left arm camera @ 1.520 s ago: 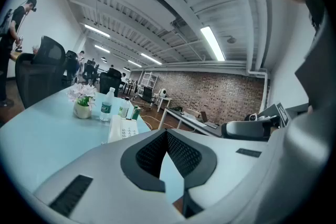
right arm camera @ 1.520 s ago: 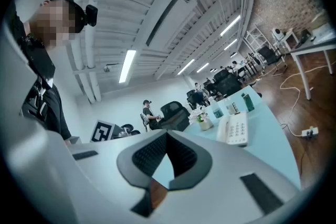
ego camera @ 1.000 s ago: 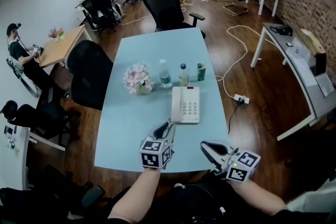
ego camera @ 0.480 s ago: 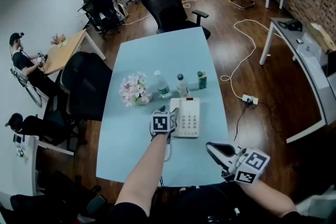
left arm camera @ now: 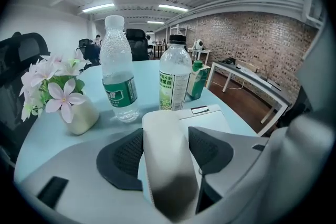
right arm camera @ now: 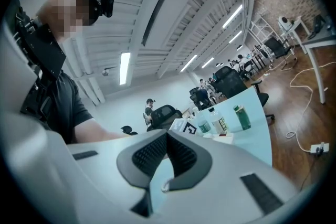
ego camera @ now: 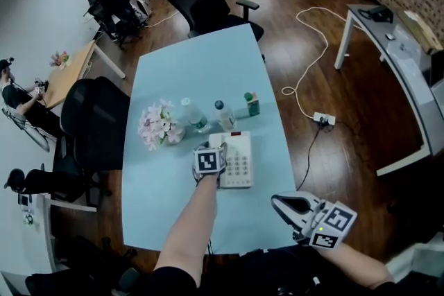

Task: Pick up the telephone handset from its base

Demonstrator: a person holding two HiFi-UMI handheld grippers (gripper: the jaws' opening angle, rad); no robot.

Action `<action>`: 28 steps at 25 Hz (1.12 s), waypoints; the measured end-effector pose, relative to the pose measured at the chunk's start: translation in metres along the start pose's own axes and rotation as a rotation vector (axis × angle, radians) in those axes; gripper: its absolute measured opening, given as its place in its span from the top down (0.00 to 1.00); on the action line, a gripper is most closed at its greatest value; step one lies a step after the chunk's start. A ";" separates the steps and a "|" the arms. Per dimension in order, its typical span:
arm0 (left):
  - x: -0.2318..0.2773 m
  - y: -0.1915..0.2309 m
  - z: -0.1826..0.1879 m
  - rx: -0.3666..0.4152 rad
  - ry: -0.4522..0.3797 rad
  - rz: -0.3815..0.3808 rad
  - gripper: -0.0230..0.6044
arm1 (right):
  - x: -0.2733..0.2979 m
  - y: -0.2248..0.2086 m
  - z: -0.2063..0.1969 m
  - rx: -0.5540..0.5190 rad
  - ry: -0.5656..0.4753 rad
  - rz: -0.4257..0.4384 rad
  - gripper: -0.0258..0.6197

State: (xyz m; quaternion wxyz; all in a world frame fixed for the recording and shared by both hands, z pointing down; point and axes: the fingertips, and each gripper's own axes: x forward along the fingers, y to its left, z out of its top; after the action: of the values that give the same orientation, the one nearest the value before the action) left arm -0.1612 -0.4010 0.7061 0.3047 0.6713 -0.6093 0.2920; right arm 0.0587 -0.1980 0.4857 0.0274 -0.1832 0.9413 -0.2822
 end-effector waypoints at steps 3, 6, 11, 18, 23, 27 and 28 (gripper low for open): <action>0.004 0.002 -0.003 -0.024 0.004 -0.012 0.54 | -0.002 -0.005 0.002 0.003 -0.004 -0.007 0.93; 0.003 0.000 0.002 -0.037 -0.017 -0.033 0.55 | -0.003 -0.005 0.001 0.006 0.001 -0.010 0.93; -0.014 -0.004 0.016 -0.076 -0.073 -0.040 0.57 | -0.003 0.004 0.001 -0.005 -0.005 -0.006 0.93; -0.072 -0.014 0.032 -0.111 -0.178 -0.120 0.58 | 0.000 0.031 0.000 -0.015 -0.030 0.003 0.93; -0.140 -0.023 0.042 -0.146 -0.308 -0.216 0.58 | -0.001 0.059 -0.003 -0.027 -0.062 0.010 0.93; -0.211 -0.033 0.034 -0.196 -0.418 -0.339 0.58 | -0.003 0.080 -0.011 -0.024 -0.088 -0.002 0.93; -0.232 -0.036 0.030 -0.200 -0.449 -0.369 0.58 | -0.003 0.086 -0.014 -0.022 -0.092 -0.003 0.93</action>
State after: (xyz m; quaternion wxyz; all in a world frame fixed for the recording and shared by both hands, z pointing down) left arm -0.1450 -0.2728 0.5076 0.2750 0.7848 -0.5552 0.0147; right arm 0.0308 -0.1233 0.4510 0.0680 -0.1978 0.9418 -0.2632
